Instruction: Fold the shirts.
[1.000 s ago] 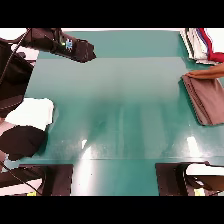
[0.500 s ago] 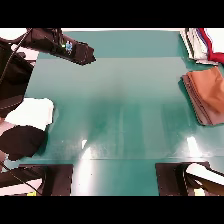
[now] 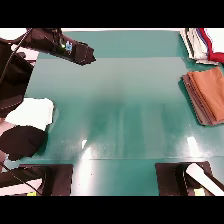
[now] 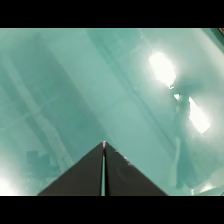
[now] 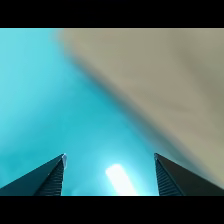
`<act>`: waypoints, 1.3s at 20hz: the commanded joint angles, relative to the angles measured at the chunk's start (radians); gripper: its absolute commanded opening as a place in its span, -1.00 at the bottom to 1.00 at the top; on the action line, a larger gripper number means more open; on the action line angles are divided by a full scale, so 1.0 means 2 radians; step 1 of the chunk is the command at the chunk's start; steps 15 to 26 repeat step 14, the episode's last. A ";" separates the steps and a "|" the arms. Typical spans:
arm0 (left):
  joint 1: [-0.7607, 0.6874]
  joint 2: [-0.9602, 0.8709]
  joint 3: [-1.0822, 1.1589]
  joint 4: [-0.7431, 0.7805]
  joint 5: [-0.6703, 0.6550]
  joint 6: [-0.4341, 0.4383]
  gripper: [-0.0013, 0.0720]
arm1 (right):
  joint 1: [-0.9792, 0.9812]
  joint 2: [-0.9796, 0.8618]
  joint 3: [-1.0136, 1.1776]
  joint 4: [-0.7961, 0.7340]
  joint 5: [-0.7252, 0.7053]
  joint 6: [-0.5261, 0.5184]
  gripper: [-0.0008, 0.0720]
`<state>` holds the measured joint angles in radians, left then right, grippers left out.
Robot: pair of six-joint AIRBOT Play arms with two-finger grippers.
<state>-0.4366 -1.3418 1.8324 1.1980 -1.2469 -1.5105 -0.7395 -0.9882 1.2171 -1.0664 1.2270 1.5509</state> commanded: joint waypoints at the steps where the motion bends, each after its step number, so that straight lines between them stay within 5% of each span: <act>1: 0.000 0.000 0.000 -0.001 0.010 0.000 -0.90 | 0.126 0.026 -0.001 0.038 -0.026 -0.002 0.74; 3: 0.000 0.000 0.000 -0.001 0.019 0.000 -0.90 | 0.210 0.024 -0.001 0.034 -0.039 -0.008 0.64; 4: 0.000 0.000 0.000 -0.001 0.021 0.000 -0.90 | 0.245 0.023 -0.001 0.034 -0.043 -0.018 0.41; 7: 0.000 0.000 0.000 -0.001 0.029 0.000 -0.90 | 0.332 0.016 0.001 0.012 -0.054 -0.030 -0.87; 12: 0.000 0.000 0.000 -0.001 0.031 0.000 -0.89 | 0.403 0.016 0.001 -0.039 -0.059 -0.030 -0.93; 26: 0.000 0.000 0.000 -0.001 0.031 0.000 -0.90 | 0.403 0.016 0.001 -0.039 -0.058 -0.030 -0.93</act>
